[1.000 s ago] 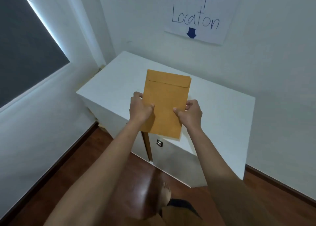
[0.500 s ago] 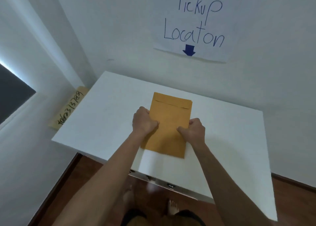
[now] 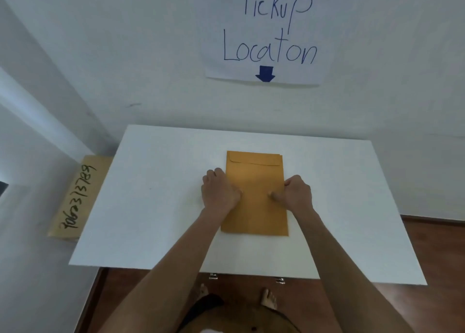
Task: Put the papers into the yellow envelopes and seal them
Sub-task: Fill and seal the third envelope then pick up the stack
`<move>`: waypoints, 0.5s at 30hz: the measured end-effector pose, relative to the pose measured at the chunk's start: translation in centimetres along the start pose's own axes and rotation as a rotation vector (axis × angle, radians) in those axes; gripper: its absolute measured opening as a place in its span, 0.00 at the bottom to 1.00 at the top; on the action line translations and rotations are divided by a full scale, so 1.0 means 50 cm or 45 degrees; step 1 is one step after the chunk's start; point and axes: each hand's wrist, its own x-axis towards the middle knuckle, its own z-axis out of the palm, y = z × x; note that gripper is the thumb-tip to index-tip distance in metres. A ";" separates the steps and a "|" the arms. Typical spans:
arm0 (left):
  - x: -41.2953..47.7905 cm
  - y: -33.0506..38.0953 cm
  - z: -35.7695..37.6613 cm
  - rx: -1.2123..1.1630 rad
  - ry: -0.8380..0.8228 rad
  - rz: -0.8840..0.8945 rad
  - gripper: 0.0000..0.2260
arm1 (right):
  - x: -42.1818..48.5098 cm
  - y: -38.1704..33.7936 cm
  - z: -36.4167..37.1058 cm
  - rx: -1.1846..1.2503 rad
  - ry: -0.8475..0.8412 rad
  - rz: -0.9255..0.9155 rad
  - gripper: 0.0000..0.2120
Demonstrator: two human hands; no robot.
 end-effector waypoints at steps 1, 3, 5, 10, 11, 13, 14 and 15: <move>-0.002 0.000 0.002 0.015 0.019 0.023 0.26 | -0.001 -0.001 -0.001 -0.013 -0.002 -0.003 0.27; -0.007 0.001 0.011 0.065 0.096 0.094 0.28 | -0.006 -0.003 -0.001 -0.003 0.017 -0.020 0.30; -0.016 0.003 0.027 0.108 0.175 0.201 0.31 | -0.009 -0.006 -0.003 0.011 0.041 -0.035 0.31; -0.051 0.004 0.075 0.198 0.134 0.426 0.49 | -0.015 -0.010 -0.005 0.004 0.041 -0.023 0.29; -0.054 0.002 0.082 0.221 0.126 0.452 0.52 | -0.014 -0.010 -0.005 0.001 0.045 -0.021 0.28; -0.057 -0.005 0.092 0.249 0.085 0.472 0.56 | -0.015 -0.010 -0.004 -0.002 0.042 -0.017 0.28; -0.057 -0.008 0.094 0.250 0.050 0.465 0.58 | -0.017 -0.010 -0.004 -0.003 0.040 -0.011 0.27; -0.056 -0.012 0.096 0.253 0.037 0.466 0.59 | -0.016 -0.010 -0.004 -0.008 0.043 -0.007 0.28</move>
